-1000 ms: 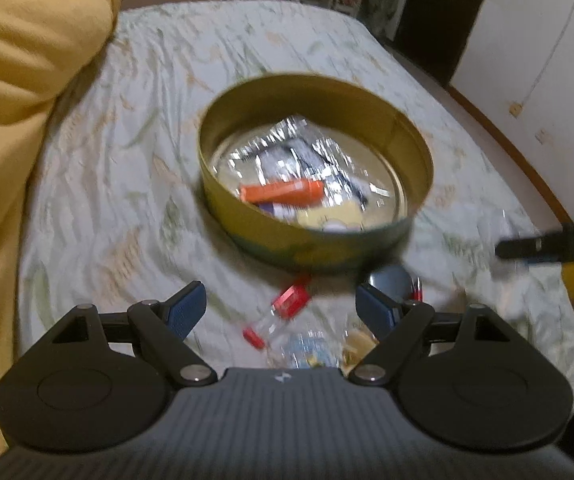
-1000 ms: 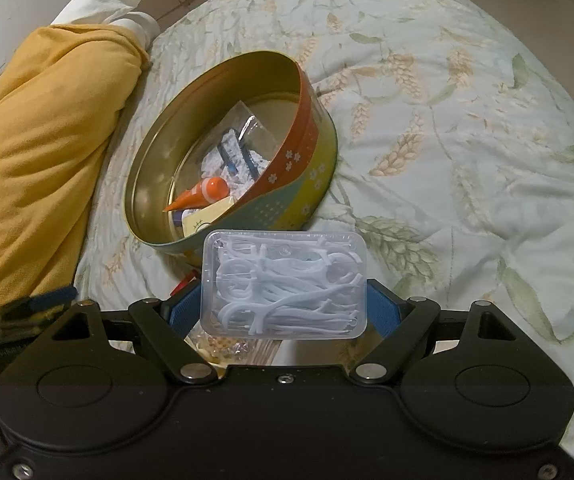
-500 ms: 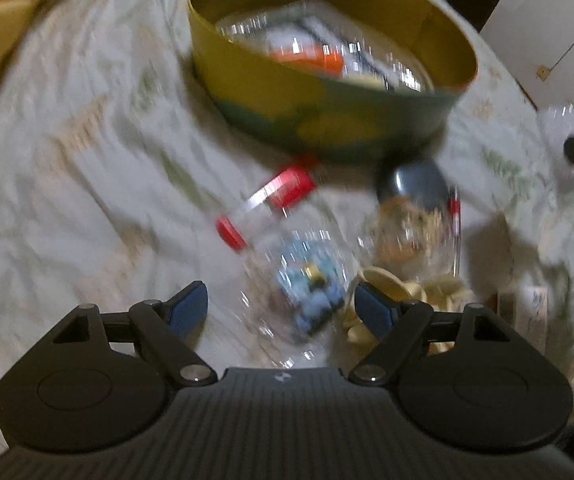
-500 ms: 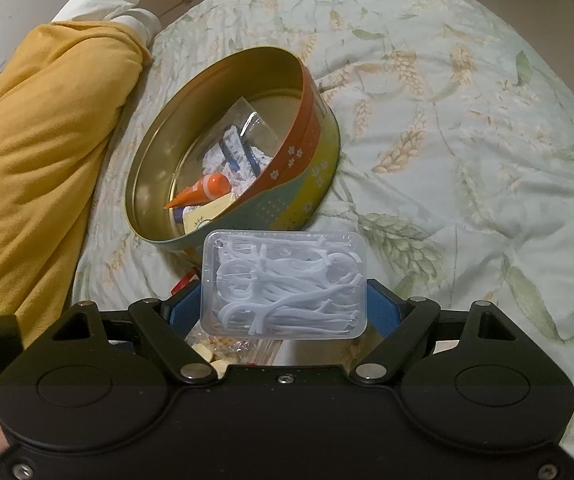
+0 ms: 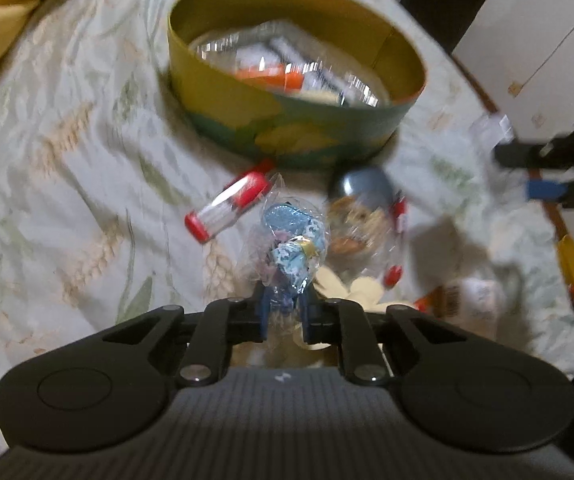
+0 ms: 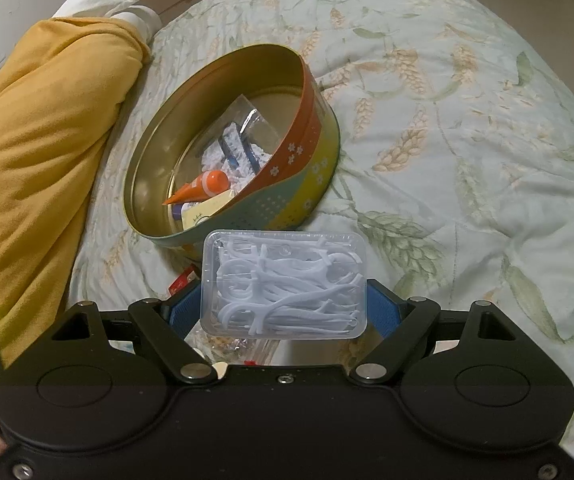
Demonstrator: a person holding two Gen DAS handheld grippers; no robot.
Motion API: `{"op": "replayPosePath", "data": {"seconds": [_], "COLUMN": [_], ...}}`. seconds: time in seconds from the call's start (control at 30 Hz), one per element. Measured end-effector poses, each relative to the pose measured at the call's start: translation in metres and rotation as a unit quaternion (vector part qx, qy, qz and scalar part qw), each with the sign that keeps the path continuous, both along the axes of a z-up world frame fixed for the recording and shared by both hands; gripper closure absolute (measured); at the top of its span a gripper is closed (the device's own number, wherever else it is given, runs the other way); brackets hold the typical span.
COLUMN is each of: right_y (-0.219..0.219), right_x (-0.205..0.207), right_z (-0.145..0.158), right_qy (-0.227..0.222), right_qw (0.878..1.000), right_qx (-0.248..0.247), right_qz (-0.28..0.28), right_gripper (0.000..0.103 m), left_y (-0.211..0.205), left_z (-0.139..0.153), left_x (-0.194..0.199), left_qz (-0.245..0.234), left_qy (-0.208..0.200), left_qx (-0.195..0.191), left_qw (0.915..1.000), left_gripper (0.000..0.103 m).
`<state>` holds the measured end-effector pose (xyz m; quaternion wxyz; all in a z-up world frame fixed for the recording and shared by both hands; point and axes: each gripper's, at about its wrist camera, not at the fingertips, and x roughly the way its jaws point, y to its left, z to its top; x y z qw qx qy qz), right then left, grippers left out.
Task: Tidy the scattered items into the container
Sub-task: 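Lift the candy bag with the left gripper while the right gripper carries the floss case over the tin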
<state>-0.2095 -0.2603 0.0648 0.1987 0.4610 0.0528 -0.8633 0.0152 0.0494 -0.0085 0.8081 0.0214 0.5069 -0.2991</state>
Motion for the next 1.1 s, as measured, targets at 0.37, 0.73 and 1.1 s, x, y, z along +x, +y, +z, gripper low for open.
{"op": "replayPosePath", "data": {"seconds": [0.37,0.73,1.1], "right_y": [0.0,-0.009,-0.012], "right_x": [0.012,0.026,0.045], "right_z": [0.0,-0.006,0.009], "right_qy": [0.016,0.027,0.029], "right_qw": [1.0,0.998,0.998], "right_qx": [0.011,0.052,0.057], "right_qz": [-0.011,-0.016,-0.023], "right_gripper": [0.019,0.019,0.019], "left_y": [0.032,0.043,0.038], "left_z": [0.028,0.022,0.022], "left_x": [0.001,-0.003,-0.006], "left_qz": [0.04,0.049,0.038], "left_qy": [-0.025,-0.042,-0.05], "left_qx": [-0.059,-0.077,-0.086], "left_qw": [0.9972,0.995,0.9943], "left_gripper": [0.086,0.086,0.086]}}
